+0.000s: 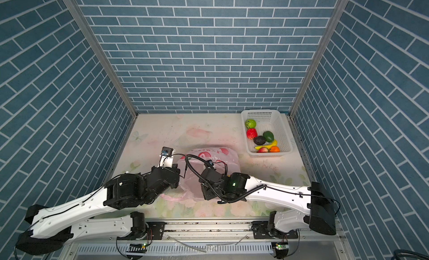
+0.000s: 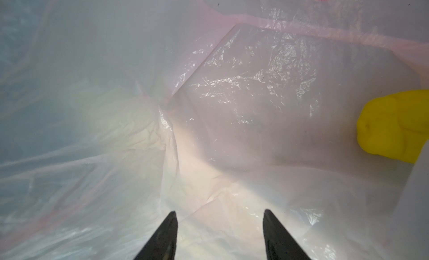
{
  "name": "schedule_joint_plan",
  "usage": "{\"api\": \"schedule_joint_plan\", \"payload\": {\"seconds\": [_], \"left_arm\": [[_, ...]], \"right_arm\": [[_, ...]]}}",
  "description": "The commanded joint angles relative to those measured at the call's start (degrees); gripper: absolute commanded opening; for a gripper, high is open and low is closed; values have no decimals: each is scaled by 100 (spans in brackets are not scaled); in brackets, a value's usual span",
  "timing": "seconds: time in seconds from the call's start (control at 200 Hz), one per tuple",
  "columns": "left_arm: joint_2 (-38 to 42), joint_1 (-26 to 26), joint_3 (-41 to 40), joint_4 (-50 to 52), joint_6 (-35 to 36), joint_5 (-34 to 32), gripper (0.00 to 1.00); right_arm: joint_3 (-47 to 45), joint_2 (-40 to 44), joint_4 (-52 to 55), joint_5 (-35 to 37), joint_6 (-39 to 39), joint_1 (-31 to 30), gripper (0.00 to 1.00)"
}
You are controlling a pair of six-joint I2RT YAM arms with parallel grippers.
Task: Untie the knot of the plastic bag and take out the fruit
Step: Pick up the fruit from the plastic bag.
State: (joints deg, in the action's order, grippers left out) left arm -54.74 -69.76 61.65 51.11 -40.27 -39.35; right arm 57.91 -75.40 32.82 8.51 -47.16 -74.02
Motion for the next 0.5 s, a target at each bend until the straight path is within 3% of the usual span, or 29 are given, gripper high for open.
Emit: {"api": "schedule_joint_plan", "payload": {"seconds": [0.0, 0.495], "left_arm": [[-5, 32, 56, -46, 87, -33, 0], [-8, 108, 27, -409, 202, -32, 0]], "right_arm": [[-69, -151, -161, -292, -66, 1, 58], [-467, -211, -432, -801, -255, -105, 58]]}}
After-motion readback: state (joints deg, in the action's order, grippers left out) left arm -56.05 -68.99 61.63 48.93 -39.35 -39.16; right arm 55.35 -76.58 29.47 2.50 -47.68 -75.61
